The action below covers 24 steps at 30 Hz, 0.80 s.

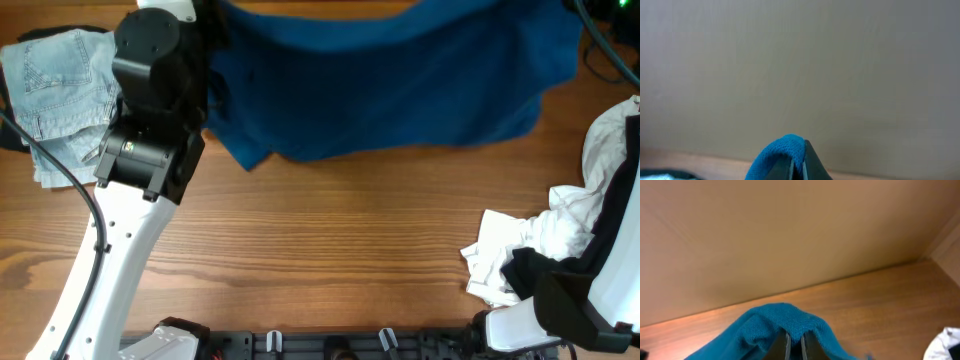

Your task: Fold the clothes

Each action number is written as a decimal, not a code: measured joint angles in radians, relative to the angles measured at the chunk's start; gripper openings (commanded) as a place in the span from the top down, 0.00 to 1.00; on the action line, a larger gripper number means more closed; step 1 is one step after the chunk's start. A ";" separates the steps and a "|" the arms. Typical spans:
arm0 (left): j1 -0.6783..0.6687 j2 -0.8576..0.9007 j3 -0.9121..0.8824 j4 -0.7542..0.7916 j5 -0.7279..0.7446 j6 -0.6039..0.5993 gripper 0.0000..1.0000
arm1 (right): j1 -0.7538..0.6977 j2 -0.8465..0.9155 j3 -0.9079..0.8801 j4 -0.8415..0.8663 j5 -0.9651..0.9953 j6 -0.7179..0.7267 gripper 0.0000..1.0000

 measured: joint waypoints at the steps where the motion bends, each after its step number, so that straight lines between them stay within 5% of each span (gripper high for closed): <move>1: -0.002 -0.003 0.000 0.014 0.000 0.004 0.96 | 0.000 0.000 0.012 0.002 0.000 -0.003 0.96; 10: -0.060 -0.163 0.000 0.070 0.000 0.104 0.96 | 0.000 -0.005 0.190 0.006 -0.001 -0.010 0.96; 24: -0.360 -0.522 0.000 0.070 -0.002 0.202 0.96 | 0.000 -0.174 0.200 -0.021 -0.023 -0.022 0.96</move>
